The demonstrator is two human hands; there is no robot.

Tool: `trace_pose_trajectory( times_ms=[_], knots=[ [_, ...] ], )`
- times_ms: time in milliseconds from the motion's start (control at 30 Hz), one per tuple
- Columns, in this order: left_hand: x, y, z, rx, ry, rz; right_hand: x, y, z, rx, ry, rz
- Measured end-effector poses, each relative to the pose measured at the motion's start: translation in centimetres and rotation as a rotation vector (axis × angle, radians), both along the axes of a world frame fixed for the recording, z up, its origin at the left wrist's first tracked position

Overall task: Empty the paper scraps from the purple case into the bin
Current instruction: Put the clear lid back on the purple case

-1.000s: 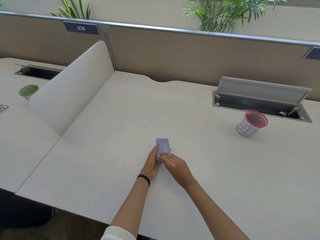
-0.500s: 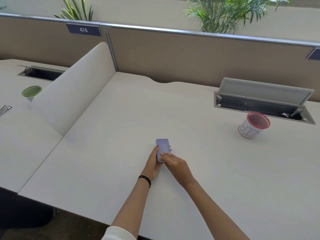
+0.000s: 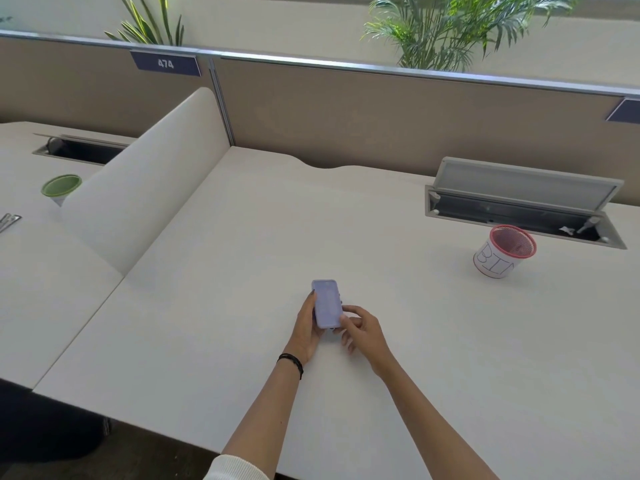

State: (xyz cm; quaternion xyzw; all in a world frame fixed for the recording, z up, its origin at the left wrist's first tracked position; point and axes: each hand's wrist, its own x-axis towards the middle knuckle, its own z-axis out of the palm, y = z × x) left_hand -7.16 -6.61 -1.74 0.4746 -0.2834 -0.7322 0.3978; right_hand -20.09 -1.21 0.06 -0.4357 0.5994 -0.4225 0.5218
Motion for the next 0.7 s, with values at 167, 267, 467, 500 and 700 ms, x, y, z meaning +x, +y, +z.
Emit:
trace_pose_trajectory(
  times_ms=[167,267,467,500,700],
  knots=[
    [-0.6,-0.4,0.6,-0.012,-0.184,0.049,-0.1,0.2,-0.4,0.014,-0.044,-0.019],
    [-0.8,-0.6,1.7,-0.123,-0.280,0.062,-0.2,0.6,-0.9,0.000,-0.028,-0.032],
    [-1.5,-1.3,2.1,-0.181,-0.331,0.131,-0.6,1.0,-1.1,-0.017,0.009,-0.036],
    [-1.6,-1.3,2.1,-0.175,-0.330,0.154,-0.6,1.0,-1.0,-0.014,0.015,-0.035],
    [-2.1,-1.4,2.0,-0.097,-0.330,0.228,-0.8,1.0,-1.1,-0.014,0.015,-0.042]
  ],
)
